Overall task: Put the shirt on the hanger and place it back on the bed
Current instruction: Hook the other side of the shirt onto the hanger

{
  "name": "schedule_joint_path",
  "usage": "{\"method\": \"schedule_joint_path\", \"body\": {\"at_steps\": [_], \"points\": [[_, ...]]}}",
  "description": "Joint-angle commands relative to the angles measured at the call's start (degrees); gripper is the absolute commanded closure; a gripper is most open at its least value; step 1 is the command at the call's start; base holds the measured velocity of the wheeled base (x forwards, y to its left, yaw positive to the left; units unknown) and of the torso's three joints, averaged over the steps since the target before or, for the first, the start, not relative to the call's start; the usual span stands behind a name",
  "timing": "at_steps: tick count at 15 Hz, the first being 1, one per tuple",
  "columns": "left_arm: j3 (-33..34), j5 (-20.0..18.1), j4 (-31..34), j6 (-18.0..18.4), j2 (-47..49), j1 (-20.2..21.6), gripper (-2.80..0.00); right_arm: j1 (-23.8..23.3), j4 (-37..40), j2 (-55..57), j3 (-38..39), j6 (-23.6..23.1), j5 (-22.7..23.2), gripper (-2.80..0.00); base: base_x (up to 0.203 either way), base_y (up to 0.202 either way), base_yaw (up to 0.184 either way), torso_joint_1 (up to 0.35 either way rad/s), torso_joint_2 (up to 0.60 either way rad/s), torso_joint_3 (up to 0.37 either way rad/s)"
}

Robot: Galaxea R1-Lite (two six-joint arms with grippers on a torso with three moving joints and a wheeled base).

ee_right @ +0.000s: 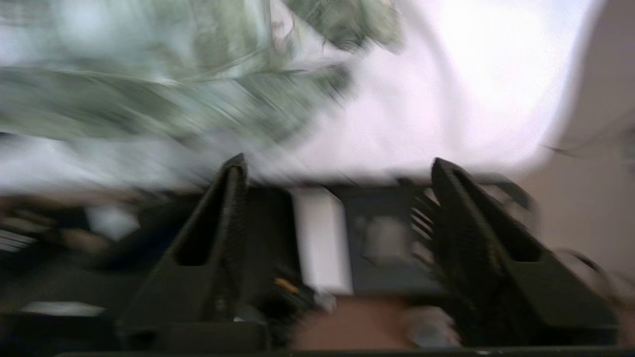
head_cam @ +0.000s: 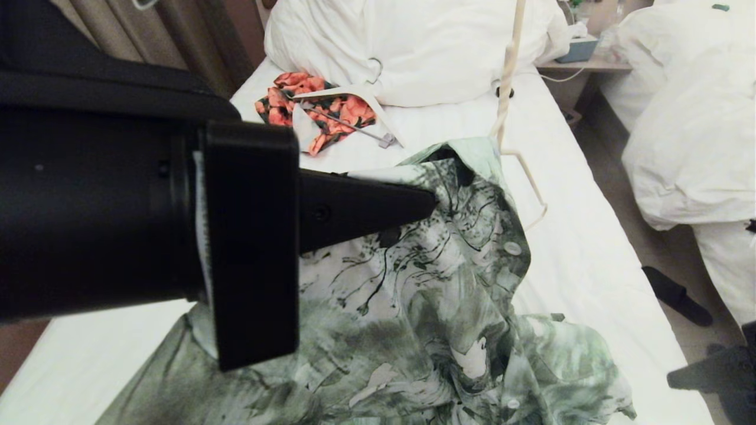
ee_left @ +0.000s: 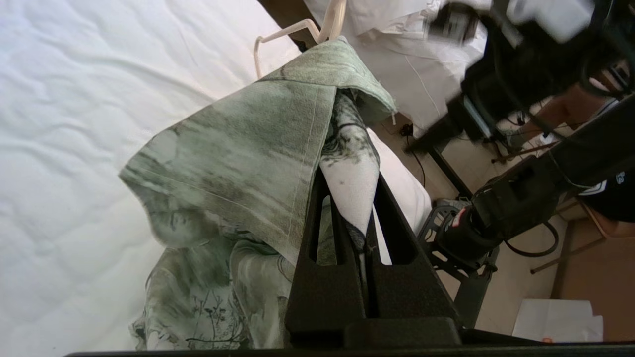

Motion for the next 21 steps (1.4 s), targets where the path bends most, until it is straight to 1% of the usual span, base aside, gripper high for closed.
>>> {"method": "schedule_joint_path", "body": {"at_steps": [1, 3, 4, 5, 8, 10, 11, 14, 15, 16, 18, 19, 20, 21], "points": [[1.7, 0.02, 0.15, -0.22, -1.73, -0.83, 0.0, -2.4, -1.76, -0.19, -0.25, 0.14, 1.08, -2.8, 0.0, 0.0, 0.0, 0.0, 0.0, 0.0], [3.2, 0.11, 0.38, -0.27, -3.86, -1.02, 0.0, -4.22, -3.1, 2.18, 0.03, -0.32, 1.67, -2.8, 0.0, 0.0, 0.0, 0.0, 0.0, 0.0], [3.66, 0.5, 0.56, -0.27, -4.59, -1.03, 0.0, -5.99, -3.92, 3.23, 0.06, -0.99, 1.78, -2.8, 0.0, 0.0, 0.0, 0.0, 0.0, 0.0], [4.16, 1.29, 0.58, -0.28, -5.42, -1.03, 0.0, -7.28, -5.23, 4.22, 0.24, -2.18, 1.86, 0.0, 0.0, 0.0, 0.0, 0.0, 0.0, 0.0], [4.48, 2.21, 0.82, -0.36, -7.68, -1.11, 0.0, -10.47, -7.61, 5.94, 0.34, -4.77, 1.88, 0.0, 0.0, 0.0, 0.0, 0.0, 0.0, 0.0], [5.36, 2.21, 0.82, -0.36, -8.24, -1.06, 0.0, -13.74, -12.71, 7.42, 0.9, -4.91, 2.23, 0.0, 0.0, 0.0, 0.0, 0.0, 0.0, 0.0], [6.42, 2.21, 0.49, -0.43, -8.34, -1.04, 0.0, -14.86, -14.38, 9.28, 1.53, -4.95, 3.16, 0.0, 0.0, 0.0, 0.0, 0.0, 0.0, 0.0], [6.54, 2.13, -0.03, -0.62, -8.03, -1.03, 0.0, -15.91, -15.52, 16.29, 2.86, -4.93, 4.18, 0.0, 0.0, 0.0, 0.0, 0.0, 0.0, 0.0], [6.33, 2.13, -0.03, -0.62, -7.91, -1.04, 0.0, -16.42, -17.53, 18.35, 2.58, -4.89, 4.51, 0.0, 0.0, 0.0, 0.0, 0.0, 0.0, 0.0], [6.33, 2.13, -0.03, -0.63, -7.91, -1.03, 0.0, -16.74, -21.57, 19.94, 2.44, -4.8, 5.09, 0.0, 0.0, 0.0, 0.0, 0.0, 0.0, 0.0], [6.33, 2.13, -0.03, -0.62, -7.91, -1.03, 0.0, -16.64, -30.23, 22.49, 2.41, -4.14, 6.17, 0.0, 0.0, 0.0, 0.0, 0.0, 0.0, 0.0], [6.18, 2.13, -0.03, -0.62, -7.82, -1.03, 0.0, -16.02, -34.71, 23.3, 2.39, -3.07, 6.41, 0.0, 0.0, 0.0, 0.0, 0.0, 0.0, 0.0], [5.74, 2.13, -0.03, -0.62, -7.58, -1.03, 0.0, -14.06, -37.64, 23.76, 2.49, -2.06, 6.71, 0.0, 0.0, 0.0, 0.0, 0.0, 0.0, 0.0], [5.27, 2.21, -0.03, -0.62, -7.2, -1.03, 0.0, -11.84, -38.35, 23.84, 2.71, -1.57, 7.22, 0.0, 0.0, 0.0, 0.0, 0.0, 0.0, 0.0]]}}
